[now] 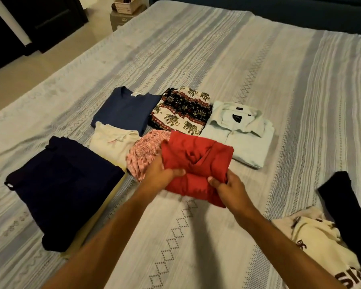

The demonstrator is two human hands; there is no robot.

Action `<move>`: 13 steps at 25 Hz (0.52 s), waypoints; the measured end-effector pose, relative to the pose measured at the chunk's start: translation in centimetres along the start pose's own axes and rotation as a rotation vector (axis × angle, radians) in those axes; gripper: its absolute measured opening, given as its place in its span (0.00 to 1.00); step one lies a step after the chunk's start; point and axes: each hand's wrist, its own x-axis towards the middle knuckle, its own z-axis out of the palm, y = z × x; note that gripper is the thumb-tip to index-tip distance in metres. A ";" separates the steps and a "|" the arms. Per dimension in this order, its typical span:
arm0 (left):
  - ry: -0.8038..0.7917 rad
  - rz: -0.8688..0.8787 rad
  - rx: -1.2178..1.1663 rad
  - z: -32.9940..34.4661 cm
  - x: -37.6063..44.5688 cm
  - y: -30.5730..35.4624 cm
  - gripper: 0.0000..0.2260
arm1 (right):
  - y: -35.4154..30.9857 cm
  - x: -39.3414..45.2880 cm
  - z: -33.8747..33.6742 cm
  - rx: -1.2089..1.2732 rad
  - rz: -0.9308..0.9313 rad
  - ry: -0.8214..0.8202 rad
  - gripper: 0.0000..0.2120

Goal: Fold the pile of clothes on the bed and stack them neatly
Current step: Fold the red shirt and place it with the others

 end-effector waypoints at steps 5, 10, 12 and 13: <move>-0.036 0.146 0.218 0.2 5.4 3.4 0.36 | -0.6 4.4 0.3 0.099 0.028 0.024 0.21; -0.106 -0.037 0.353 -0.4 8.3 -3.2 0.43 | 6.3 6.0 0.5 0.014 0.393 0.046 0.17; -0.026 -0.034 0.300 -0.3 7.6 -5.9 0.41 | 8.8 5.4 0.0 0.031 0.433 0.031 0.17; 0.004 -0.018 0.251 -0.2 7.3 -6.6 0.40 | 9.1 5.3 -0.2 0.081 0.431 0.031 0.16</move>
